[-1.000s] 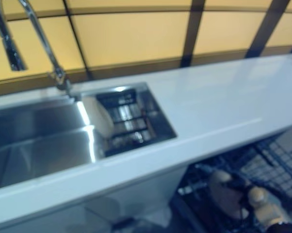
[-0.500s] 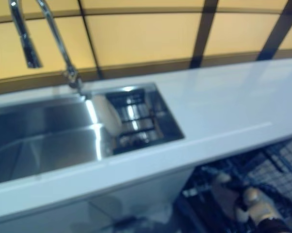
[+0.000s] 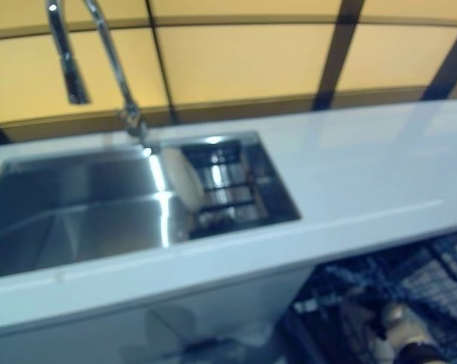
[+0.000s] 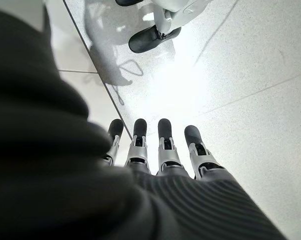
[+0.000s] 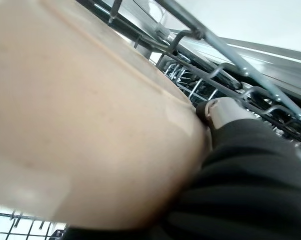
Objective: Take plates into dishwasher
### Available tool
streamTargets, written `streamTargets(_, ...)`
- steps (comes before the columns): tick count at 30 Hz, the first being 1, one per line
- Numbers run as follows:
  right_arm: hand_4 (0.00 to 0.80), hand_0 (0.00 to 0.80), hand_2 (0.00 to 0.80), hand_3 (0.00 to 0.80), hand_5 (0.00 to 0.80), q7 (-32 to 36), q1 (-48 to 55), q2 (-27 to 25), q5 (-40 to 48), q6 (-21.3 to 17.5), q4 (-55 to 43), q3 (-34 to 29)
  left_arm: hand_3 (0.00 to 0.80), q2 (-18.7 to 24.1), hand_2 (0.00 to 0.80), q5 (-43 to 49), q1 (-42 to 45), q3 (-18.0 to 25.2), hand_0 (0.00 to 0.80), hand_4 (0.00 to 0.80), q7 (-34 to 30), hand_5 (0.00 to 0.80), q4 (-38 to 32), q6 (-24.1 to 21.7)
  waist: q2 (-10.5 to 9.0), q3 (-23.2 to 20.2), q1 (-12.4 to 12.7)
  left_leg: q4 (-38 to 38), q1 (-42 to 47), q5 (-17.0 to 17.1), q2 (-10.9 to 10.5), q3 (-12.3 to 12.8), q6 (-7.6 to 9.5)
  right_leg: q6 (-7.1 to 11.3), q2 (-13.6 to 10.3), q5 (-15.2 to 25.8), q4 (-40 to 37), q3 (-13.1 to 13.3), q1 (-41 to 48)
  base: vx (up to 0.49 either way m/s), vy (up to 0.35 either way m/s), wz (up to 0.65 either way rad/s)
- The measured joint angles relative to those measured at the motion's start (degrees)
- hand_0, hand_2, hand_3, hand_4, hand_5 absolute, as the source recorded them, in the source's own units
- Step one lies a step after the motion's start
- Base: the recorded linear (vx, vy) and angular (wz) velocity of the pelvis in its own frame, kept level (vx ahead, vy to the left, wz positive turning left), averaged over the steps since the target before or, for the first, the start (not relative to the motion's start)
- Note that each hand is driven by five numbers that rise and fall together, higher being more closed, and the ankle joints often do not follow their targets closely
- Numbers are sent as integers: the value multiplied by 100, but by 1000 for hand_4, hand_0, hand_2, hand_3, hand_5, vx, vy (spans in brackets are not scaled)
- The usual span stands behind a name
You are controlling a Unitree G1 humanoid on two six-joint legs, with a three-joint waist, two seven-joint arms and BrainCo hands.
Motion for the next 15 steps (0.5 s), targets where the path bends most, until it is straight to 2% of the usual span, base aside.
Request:
streamTargets(6, 800, 800, 800, 800, 800, 0, -45, 33, -1, 0, 72, 0, 0, 1, 0, 0, 1, -20, 0, 0, -38, 0, 0, 55, -1, -1, 0, 0, 0, 4, -4, -7, 3, 0, -4, 0, 0, -11, 2, 0, 0, 0)
streamTargets(7, 753, 753, 753, 753, 753, 0, -47, 34, -1, 1, 74, 0, 0, 1, 0, 0, 1, -20, 0, 0, -50, 0, 0, 55, -2, -1, 0, 0, 0, 4, -4, -8, 3, 0, -4, 0, 0, -11, 2, 0, 0, 0)
streamTargets(8, 436, 436, 436, 436, 436, -1, -48, 34, -1, 4, 75, 1, 0, 0, 0, 1, 1, -20, 0, 0, -51, 0, 0, 55, -2, -2, 0, 0, 0, 4, -4, -8, 4, 0, -4, 0, 0, -12, 2, 0, 0, 0)
streamTargets(9, 0, 0, 0, 0, 0, -24, -49, 34, -1, 15, 82, 1, 0, 1, 0, 1, 0, -20, 0, 0, -51, 0, 0, 55, -2, -2, 0, 0, 0, 5, -4, -9, 4, -1, -4, 1, 1, -12, 2, 0, 0, 0)
streamTargets(15, 0, 0, 0, 0, 0, -175, -63, 32, -2, 243, 172, -7, 0, 1, 0, 1, -1, -19, 0, 0, -51, 0, 0, 55, -5, -3, -10, 0, -1, 5, -4, -13, 4, -6, -3, 4, 1, -18, 2, 0, 0, 0)
